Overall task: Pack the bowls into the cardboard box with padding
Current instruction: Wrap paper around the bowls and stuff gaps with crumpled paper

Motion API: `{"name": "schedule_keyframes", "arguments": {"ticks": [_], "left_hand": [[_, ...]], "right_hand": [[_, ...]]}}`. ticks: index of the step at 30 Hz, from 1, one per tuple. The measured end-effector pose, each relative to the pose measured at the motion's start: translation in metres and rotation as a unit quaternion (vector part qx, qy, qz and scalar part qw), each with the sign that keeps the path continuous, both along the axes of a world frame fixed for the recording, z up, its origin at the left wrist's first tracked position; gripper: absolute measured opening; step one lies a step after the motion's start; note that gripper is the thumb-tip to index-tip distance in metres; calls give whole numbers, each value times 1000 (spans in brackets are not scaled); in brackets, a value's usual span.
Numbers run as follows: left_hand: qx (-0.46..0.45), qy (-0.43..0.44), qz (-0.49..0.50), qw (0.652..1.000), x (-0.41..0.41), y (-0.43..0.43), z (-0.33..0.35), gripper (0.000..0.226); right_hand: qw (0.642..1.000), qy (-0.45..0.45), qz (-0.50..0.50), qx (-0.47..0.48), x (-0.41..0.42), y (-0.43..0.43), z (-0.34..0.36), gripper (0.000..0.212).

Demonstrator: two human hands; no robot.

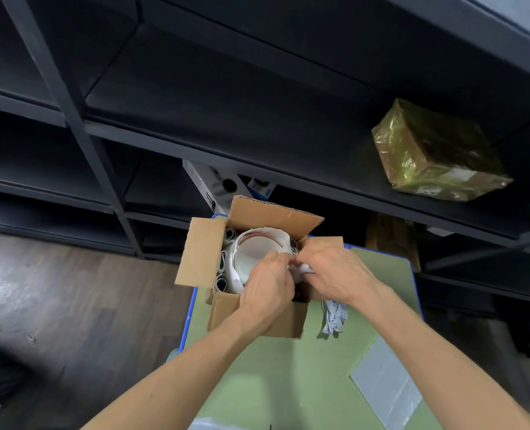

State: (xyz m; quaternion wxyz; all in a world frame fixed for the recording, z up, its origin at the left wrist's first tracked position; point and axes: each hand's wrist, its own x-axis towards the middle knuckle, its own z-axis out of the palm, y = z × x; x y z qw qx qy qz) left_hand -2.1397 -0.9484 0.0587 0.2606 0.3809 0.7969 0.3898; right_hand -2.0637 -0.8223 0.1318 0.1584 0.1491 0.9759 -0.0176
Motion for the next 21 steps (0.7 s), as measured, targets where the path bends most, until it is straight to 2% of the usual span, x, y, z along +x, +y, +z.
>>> {"name": "schedule_keyframes", "arguments": {"ticks": [4,7,10,21], "left_hand": [[-3,-6,6,1000,-1,0,0,28],[9,-17,13,1000,0,-1,1,30],[7,-18,12,1000,-1,-2,0,35],[5,-38,13,999,-2,-2,4,32]], "right_hand": [[1000,0,-1,15,0,-4,-15,15],[999,33,-7,-7,11,-4,-8,23],[995,87,-32,-34,19,-6,4,19],[993,110,-40,4,14,-15,-28,16]]}}
